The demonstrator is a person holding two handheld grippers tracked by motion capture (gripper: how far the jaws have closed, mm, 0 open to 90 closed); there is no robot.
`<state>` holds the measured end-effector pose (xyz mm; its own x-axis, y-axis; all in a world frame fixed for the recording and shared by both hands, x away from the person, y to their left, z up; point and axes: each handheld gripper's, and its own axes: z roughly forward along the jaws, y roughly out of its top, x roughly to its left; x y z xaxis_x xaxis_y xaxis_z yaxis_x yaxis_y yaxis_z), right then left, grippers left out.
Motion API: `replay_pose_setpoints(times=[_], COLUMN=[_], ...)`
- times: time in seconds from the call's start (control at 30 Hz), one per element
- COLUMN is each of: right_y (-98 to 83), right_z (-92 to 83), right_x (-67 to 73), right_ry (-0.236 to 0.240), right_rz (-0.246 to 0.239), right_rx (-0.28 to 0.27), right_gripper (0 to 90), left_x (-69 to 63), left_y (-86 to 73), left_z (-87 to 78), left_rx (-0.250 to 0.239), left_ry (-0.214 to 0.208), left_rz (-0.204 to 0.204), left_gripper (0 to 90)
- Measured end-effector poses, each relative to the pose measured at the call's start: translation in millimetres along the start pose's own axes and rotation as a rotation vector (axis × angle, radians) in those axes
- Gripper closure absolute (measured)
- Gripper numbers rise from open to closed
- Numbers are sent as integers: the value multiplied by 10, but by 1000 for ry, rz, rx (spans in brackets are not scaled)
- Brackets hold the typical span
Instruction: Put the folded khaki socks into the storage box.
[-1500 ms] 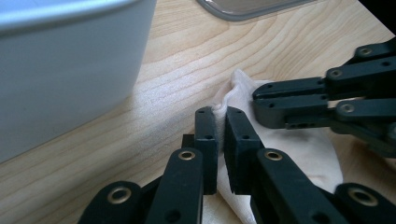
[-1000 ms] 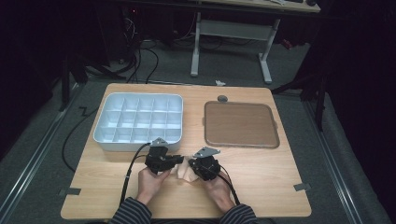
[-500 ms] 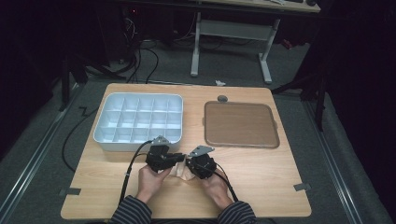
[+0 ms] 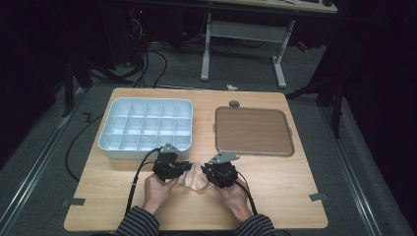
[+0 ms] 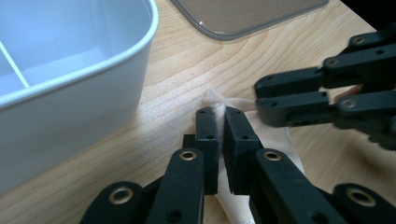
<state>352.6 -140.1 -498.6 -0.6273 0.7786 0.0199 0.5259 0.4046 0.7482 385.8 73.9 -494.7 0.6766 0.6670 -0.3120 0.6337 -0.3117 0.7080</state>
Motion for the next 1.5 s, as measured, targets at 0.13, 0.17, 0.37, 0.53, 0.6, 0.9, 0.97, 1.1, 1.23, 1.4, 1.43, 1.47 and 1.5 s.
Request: replay_pose_setpoints(times=[0.13, 0.17, 0.37, 0.53, 0.6, 0.9, 0.97, 1.1, 1.23, 1.4, 1.43, 1.47, 1.5], right_y=[-61, -82, -156, -200, -222, -214, -209, -197, -159, -132, -128, -124, -122], right_z=[-97, -116, -90, 30, 83, 108, 110, 118, 141, 169, 174, 177, 181], right_x=[-39, -43, -53, -73, -77, -45, -42, -36, -11, 5, 4, 4, 5], right_ry=[-3, -2, 8, 17, 28, 30, 32, 31, 23, 27, 29, 35, 38], right_rz=[28, 40, 68, 81, 86, 57, 54, 44, 19, 7, 4, 9, 11], right_rx=[-20, -26, -14, 38, 62, 61, 63, 67, 79, 81, 80, 82, 82], right_gripper=[730, 711, 659, 660, 708, 777, 779, 781, 782, 783, 783, 783, 783], left_x=[-4, -6, -5, -8, -9, -110, -121, -149, -184, -194, -199, -199, -199], left_y=[1, 2, 4, 5, 14, 113, 125, 159, 213, 235, 234, 235, 236], left_z=[10, 10, 6, 3, 11, 10, 12, 19, 31, 55, 62, 69, 76], left_rx=[2, 2, 4, 1, 7, 10, 12, 13, 14, 15, 15, 17, 17], left_ry=[-2, -1, 4, -1, -2, -16, -23, -31, -42, -53, -52, -54, -55], left_rz=[-4, -7, -10, -13, -17, 27, 27, 37, 51, 49, 49, 50, 52], left_gripper=[857, 857, 857, 856, 856, 855, 855, 855, 854, 853, 852, 852, 851])
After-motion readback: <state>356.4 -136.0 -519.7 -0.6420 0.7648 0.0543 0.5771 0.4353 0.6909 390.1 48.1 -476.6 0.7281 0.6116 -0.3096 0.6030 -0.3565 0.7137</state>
